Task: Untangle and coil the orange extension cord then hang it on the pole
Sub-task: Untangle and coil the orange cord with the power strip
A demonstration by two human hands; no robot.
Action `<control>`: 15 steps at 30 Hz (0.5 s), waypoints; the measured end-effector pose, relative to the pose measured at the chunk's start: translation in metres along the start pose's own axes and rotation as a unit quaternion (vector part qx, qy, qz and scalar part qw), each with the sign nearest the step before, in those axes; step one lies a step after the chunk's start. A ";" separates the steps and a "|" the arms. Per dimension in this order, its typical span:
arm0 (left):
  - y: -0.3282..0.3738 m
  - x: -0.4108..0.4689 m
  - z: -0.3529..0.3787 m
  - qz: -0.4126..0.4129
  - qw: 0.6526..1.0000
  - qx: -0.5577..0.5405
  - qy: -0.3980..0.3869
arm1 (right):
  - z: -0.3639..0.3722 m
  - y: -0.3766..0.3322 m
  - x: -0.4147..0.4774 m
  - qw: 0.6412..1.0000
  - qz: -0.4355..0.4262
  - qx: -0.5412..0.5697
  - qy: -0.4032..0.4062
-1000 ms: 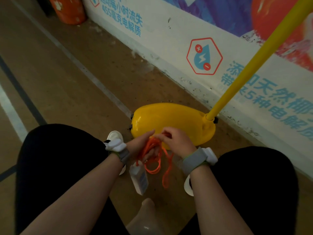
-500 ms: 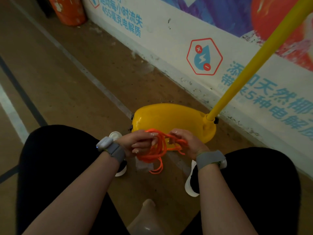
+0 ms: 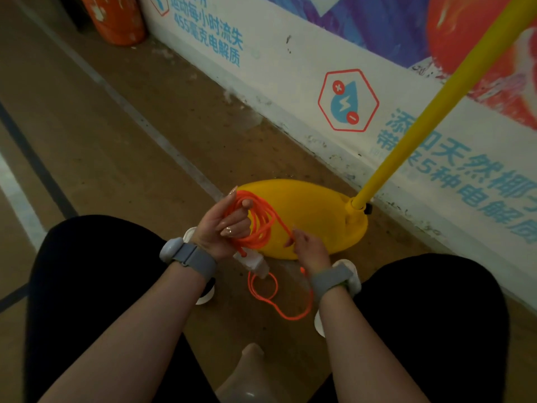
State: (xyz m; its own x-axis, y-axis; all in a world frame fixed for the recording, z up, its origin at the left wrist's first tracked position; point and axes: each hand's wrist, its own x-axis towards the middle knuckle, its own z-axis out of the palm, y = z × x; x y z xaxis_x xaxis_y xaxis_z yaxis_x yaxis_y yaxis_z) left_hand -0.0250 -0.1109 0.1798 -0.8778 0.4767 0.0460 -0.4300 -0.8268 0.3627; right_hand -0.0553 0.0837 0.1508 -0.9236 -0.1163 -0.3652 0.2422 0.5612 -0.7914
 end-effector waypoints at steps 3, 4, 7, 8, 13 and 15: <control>-0.002 0.004 -0.004 0.079 0.993 -0.032 0.077 | 0.018 -0.006 -0.009 0.987 -0.042 -0.149 -0.048; -0.003 0.005 -0.004 0.103 0.988 -0.033 0.113 | 0.025 -0.008 -0.012 0.979 -0.058 -0.187 -0.061; -0.005 0.009 -0.001 0.161 0.958 0.022 0.236 | 0.041 -0.017 -0.024 0.963 -0.096 -0.235 -0.091; -0.007 0.011 -0.001 0.180 0.942 0.055 0.278 | 0.045 -0.019 -0.028 0.961 -0.100 -0.236 -0.105; -0.014 0.016 -0.007 0.231 0.868 0.161 0.409 | 0.050 -0.031 -0.042 0.947 -0.089 -0.258 -0.167; -0.012 0.015 -0.008 0.251 0.846 0.196 0.427 | 0.048 -0.034 -0.044 0.954 -0.052 -0.227 -0.188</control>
State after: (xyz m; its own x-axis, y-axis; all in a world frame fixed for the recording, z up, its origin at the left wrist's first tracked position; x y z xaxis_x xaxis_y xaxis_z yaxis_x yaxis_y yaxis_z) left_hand -0.0346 -0.0960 0.1681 -0.8328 -0.4338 -0.3438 -0.0016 -0.6193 0.7852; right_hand -0.0091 0.0300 0.1703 -0.7426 -0.4296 -0.5138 -0.0784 0.8176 -0.5704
